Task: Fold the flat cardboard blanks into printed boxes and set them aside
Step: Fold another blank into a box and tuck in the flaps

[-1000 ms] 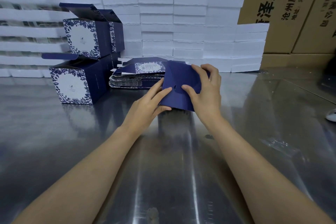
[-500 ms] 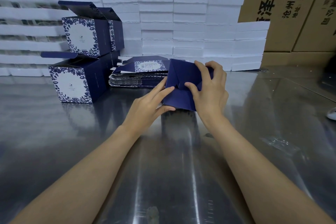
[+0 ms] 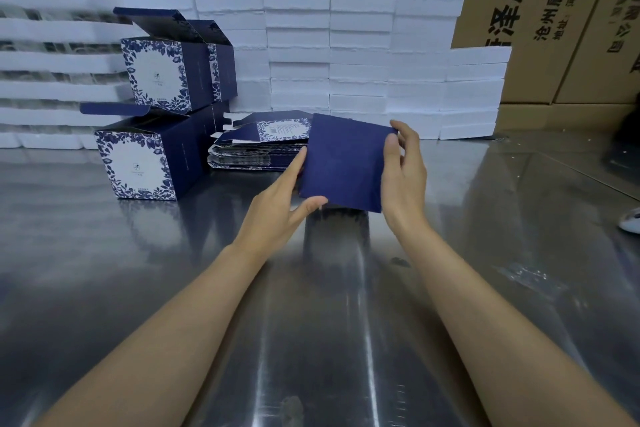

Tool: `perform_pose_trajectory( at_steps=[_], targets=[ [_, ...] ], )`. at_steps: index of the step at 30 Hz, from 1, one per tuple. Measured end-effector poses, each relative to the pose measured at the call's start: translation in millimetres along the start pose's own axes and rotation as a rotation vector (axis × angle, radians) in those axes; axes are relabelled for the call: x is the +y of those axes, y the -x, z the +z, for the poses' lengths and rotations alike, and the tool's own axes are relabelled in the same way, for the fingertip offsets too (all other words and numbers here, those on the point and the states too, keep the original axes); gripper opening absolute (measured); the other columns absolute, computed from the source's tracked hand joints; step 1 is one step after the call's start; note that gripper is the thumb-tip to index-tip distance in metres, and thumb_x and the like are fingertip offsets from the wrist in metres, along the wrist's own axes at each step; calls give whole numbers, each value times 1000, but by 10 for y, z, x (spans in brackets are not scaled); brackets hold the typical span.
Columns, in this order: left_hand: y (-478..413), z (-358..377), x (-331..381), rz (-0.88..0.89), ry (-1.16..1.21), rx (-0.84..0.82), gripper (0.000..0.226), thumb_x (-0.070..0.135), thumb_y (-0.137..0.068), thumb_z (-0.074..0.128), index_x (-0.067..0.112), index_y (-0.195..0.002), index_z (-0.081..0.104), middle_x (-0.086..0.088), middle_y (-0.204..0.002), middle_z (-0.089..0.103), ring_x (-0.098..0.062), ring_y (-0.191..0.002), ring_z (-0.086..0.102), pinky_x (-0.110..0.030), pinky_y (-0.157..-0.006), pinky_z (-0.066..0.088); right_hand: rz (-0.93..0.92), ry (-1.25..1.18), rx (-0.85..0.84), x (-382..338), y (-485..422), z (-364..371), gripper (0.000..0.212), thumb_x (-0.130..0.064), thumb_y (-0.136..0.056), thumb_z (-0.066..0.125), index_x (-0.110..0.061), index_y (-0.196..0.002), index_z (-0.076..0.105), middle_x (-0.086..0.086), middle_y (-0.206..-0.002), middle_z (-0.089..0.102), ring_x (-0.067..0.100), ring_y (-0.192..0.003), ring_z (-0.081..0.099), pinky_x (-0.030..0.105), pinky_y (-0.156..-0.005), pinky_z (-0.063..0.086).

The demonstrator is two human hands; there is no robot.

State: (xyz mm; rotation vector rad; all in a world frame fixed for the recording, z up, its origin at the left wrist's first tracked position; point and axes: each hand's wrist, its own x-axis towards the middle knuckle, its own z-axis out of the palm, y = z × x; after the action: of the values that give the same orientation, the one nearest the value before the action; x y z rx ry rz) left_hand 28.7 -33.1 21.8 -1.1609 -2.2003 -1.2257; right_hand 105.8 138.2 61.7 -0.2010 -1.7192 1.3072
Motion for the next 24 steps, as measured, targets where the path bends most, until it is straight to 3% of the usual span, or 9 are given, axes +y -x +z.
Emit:
perform_pose_trajectory(
  at_steps=[4,7,10,13,16,20,22,24],
  targets=[
    [-5,-15,-35,46,-47,155,65,47,-96,46,22,-153,24,11,-148,40,11,-115,42,-26,-94,46,-85,22,22,3,44,31,16,-39,-98,40,-31,-103,52,-9,-111,59,1,-92,55,23,-80,44],
    [-6,-26,9,108,-75,189,56,34,-98,43,15,-150,30,4,-142,40,7,-107,47,-36,-85,53,-102,27,39,7,51,51,7,-39,-94,44,-36,-89,48,-11,-102,59,4,-93,56,20,-76,42],
    [1,-39,10,136,-111,225,52,30,-99,43,12,-147,35,1,-138,40,-8,-106,54,-42,-79,55,-180,-9,73,-44,65,56,10,-24,-89,49,-32,-83,47,-3,-99,59,3,-93,55,9,-76,39],
    [-16,-33,-1,207,-72,285,50,17,-96,49,4,-143,37,-8,-137,41,-1,-116,45,-28,-93,48,-294,-73,61,-63,88,42,15,-2,-83,47,-17,-80,48,9,-102,52,5,-93,50,6,-67,38],
    [-50,3,-36,238,43,307,44,-8,-86,47,-4,-129,43,-9,-131,41,-6,-122,42,-29,-105,41,-278,-91,-31,16,99,53,24,10,-75,46,-13,-80,49,1,-107,43,-2,-96,46,16,-67,42],
    [-49,3,-134,-24,45,342,41,-18,-79,38,3,-108,57,-3,-113,55,-17,-106,55,-27,-93,45,-44,99,-124,292,134,78,36,19,-75,46,-16,-79,52,-5,-101,41,6,-95,52,23,-79,50],
    [-55,-2,-194,-221,47,393,45,-15,-83,40,7,-119,55,-2,-119,57,-21,-112,56,-22,-94,42,81,296,-115,488,95,66,30,15,-76,46,-10,-88,58,1,-104,46,20,-100,53,27,-87,44],
    [-77,-8,-242,-379,70,386,51,-9,-87,43,8,-135,45,-4,-137,49,-21,-122,50,-24,-103,37,228,304,-37,605,26,41,25,9,-79,48,-10,-91,58,10,-103,54,25,-94,54,27,-84,41]
  ],
)
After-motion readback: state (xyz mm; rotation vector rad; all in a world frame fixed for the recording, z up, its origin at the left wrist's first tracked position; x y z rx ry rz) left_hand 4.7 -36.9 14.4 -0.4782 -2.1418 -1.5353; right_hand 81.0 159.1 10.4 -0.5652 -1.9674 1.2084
